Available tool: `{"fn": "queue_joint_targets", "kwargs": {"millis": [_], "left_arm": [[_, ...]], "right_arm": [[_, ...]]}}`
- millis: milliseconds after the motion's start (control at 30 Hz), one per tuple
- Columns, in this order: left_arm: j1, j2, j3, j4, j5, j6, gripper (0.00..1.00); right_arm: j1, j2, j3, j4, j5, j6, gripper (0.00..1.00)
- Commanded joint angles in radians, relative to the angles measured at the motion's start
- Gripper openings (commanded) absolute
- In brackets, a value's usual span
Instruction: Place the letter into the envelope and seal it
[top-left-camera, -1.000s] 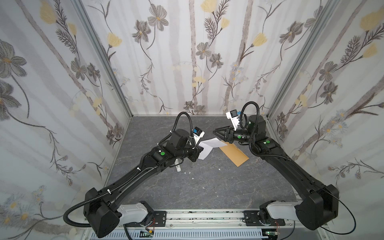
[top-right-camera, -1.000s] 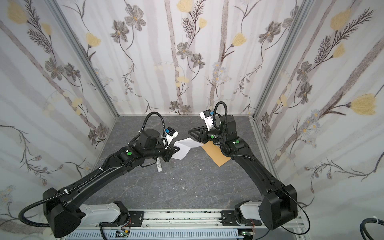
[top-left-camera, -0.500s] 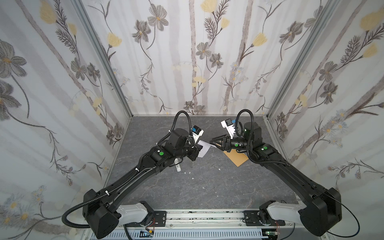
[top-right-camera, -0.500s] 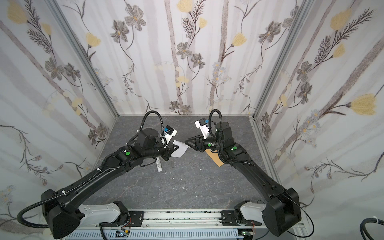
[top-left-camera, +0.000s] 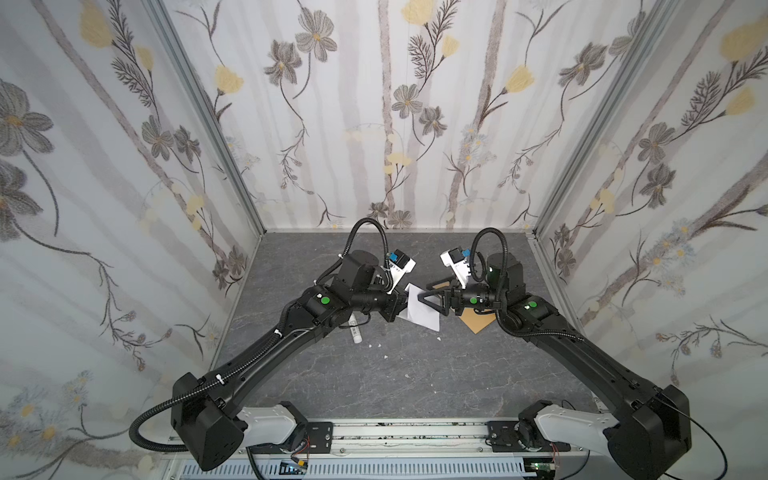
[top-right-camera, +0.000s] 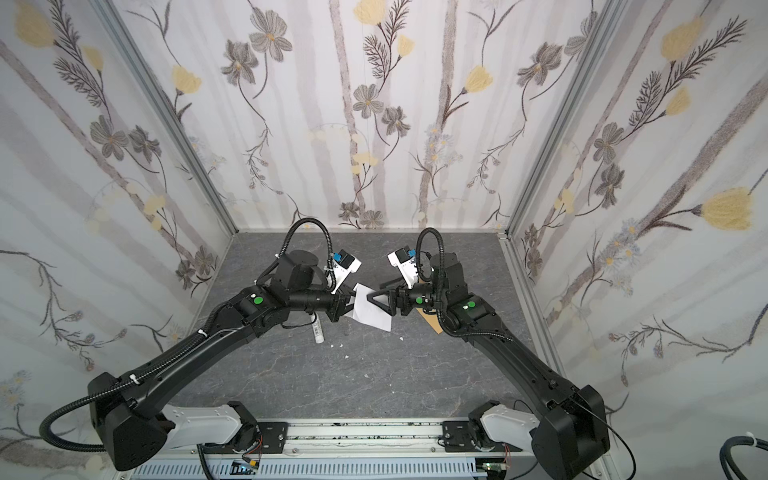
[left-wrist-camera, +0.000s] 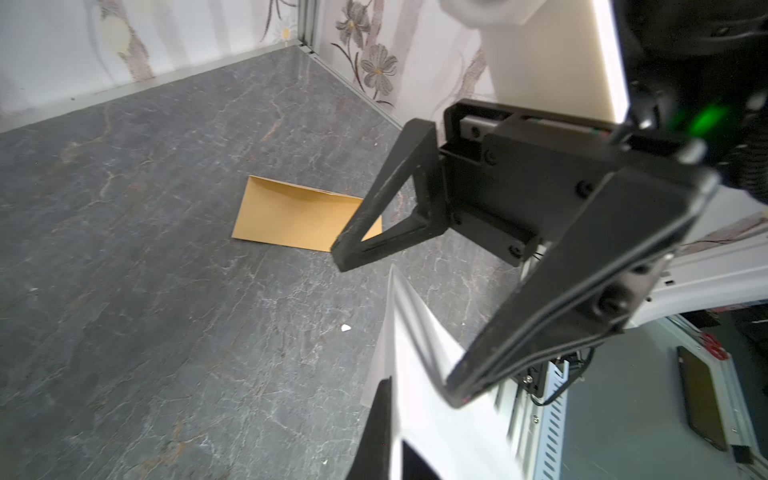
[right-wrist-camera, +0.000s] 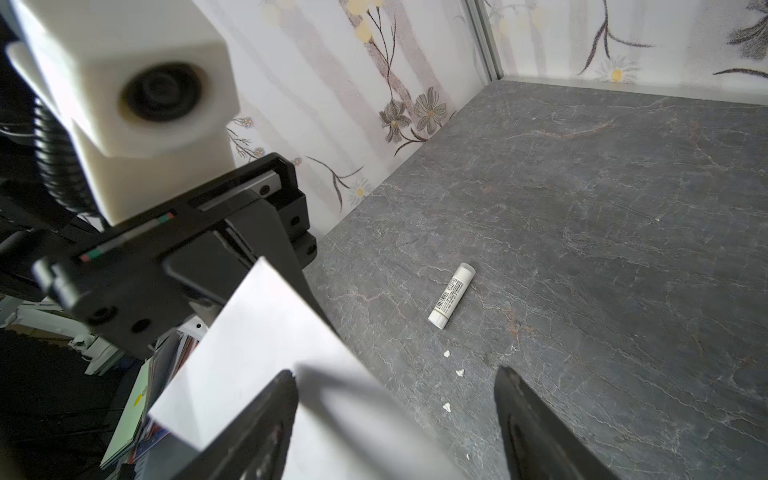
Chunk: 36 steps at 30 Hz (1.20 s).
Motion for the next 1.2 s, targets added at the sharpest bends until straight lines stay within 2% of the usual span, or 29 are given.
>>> {"fn": "queue_joint_targets", "kwargs": {"millis": [0,133,300,400,533,700,867,900,933,1000,1100,1167], "left_arm": [[0.005,0.004,0.018,0.013,0.145,-0.034,0.00],[0.015,-0.011,0.021,0.014,0.209,-0.060,0.00],[0.038,-0.026,0.008,0.014,0.242,-0.076,0.00],[0.044,-0.027,0.008,0.015,0.246,-0.078,0.00],[0.047,-0.026,0.014,0.014,0.251,-0.083,0.00],[0.049,-0.026,0.022,0.014,0.247,-0.084,0.00],[0.062,-0.027,0.031,0.014,0.213,-0.090,0.01],[0.068,-0.026,0.031,0.014,0.194,-0.095,0.14],[0.077,-0.038,0.031,0.015,0.166,-0.103,0.19],[0.100,-0.060,0.029,0.014,0.098,-0.123,0.39],[0.145,-0.076,0.024,0.016,0.018,-0.163,0.50],[0.166,-0.082,0.021,0.020,0.002,-0.188,0.55]], "right_arm": [[0.001,0.001,0.014,-0.019,-0.026,-0.059,0.77],[0.000,-0.013,0.010,-0.032,-0.057,-0.074,0.76],[0.000,-0.057,-0.035,0.030,-0.148,-0.034,0.58],[0.000,-0.075,-0.057,0.060,-0.193,-0.010,0.53],[0.001,-0.087,-0.074,0.097,-0.226,0.024,0.24],[0.001,-0.098,-0.080,0.103,-0.236,0.034,0.00],[0.000,-0.111,-0.094,0.121,-0.234,0.051,0.00],[-0.001,-0.115,-0.095,0.120,-0.217,0.052,0.00],[-0.001,-0.120,-0.097,0.118,-0.194,0.055,0.00],[-0.005,-0.133,-0.102,0.118,-0.150,0.062,0.00],[-0.020,-0.146,-0.105,0.132,-0.077,0.099,0.00],[-0.033,-0.148,-0.107,0.155,-0.039,0.140,0.00]]}}
